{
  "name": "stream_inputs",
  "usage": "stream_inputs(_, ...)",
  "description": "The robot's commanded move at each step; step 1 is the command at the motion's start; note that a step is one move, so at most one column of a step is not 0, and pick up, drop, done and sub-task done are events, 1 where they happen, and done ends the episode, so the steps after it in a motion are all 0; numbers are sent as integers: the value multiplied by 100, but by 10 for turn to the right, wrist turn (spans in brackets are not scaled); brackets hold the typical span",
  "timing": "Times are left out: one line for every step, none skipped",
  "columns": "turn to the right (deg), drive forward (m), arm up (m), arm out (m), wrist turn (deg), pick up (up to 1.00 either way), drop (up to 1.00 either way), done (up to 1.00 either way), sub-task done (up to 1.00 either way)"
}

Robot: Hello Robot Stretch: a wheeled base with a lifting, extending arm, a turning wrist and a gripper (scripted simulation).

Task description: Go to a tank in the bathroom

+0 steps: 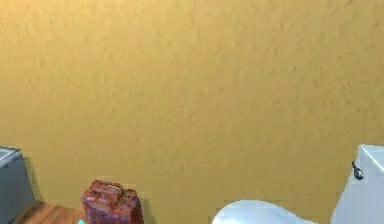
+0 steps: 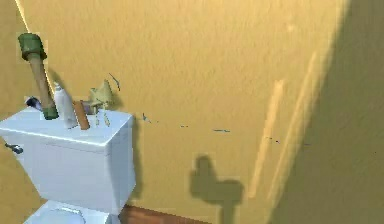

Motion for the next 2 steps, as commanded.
stream_inputs(-270,0,0,0,0,0,0,0,0)
stream_inputs(0,0,0,0,0,0,0,100,0)
